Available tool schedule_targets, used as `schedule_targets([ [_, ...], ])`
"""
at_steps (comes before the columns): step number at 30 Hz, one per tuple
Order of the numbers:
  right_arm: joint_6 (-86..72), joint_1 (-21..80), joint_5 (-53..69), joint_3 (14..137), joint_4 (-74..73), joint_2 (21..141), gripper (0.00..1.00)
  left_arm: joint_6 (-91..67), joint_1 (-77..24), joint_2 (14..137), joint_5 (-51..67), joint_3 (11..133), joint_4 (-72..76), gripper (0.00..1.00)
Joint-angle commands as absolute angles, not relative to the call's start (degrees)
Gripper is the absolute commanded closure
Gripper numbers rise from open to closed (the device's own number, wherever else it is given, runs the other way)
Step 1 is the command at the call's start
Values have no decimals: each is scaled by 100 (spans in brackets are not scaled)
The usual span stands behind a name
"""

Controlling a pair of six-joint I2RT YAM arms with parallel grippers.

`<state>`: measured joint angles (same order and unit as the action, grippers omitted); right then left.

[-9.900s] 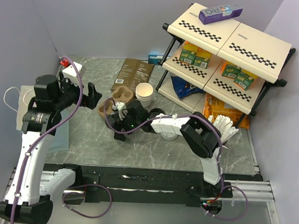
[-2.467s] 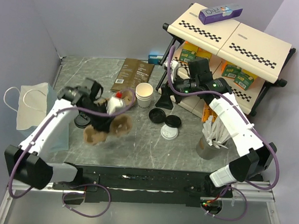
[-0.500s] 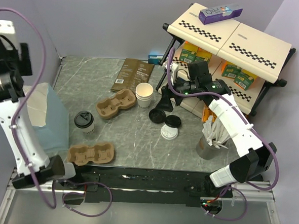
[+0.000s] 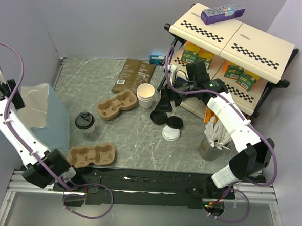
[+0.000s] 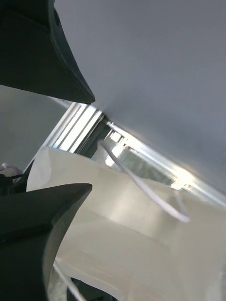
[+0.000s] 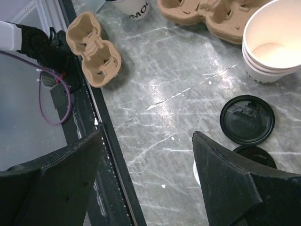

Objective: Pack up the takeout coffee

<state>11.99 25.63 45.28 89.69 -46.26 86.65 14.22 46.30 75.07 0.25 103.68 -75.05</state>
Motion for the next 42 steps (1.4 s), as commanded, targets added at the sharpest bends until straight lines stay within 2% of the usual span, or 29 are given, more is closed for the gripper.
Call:
schedule_targets([
  [1, 1090, 2531, 4658, 9176, -4535, 8815, 16, 1520, 4729, 7339, 614, 10003, -7673, 29],
  [8, 1081, 2540, 4667, 9132, -4518, 8850, 16, 1714, 4729, 7365, 536, 9448, -7524, 45],
  [10, 1081, 2540, 4658, 9149, -4491, 8868, 16, 1784, 4729, 7392, 484, 9457, -7506, 49],
  [11, 1081, 2540, 4658, 9167, -4474, 8877, 16, 1793, 4729, 7418, 431, 9492, -7532, 56],
  [17, 1107, 2540, 4658, 9185, -4482, 8930, 16, 1863, 4728, 7506, 334, 9721, -7576, 71],
  [19, 1134, 2540, 4649, 9176, -4483, 8930, 16, 1872, 4728, 7541, 308, 9712, -7602, 72],
  [25, 1160, 2531, 4649, 9167, -4456, 8903, 17, 1925, 4720, 7585, 334, 9720, -7629, 82],
  [26, 1178, 2523, 4641, 9167, -4456, 8903, 17, 1925, 4720, 7576, 317, 9756, -7603, 94],
  [27, 1186, 2540, 4632, 9193, -4456, 8895, 17, 1925, 4728, 7567, 308, 9773, -7559, 99],
  [33, 1388, 2426, 4202, 9500, -4535, 8903, 19, 2030, 4729, 7646, 422, 10019, -7550, 99],
  [36, 1555, 2286, 3842, 9755, -4684, 8921, 23, 1996, 4720, 7743, 606, 10589, -7602, 99],
  [42, 2644, 1847, 3033, 10124, -5334, 8877, 43, 1829, 4720, 8121, 1326, 12040, -7849, 99],
])
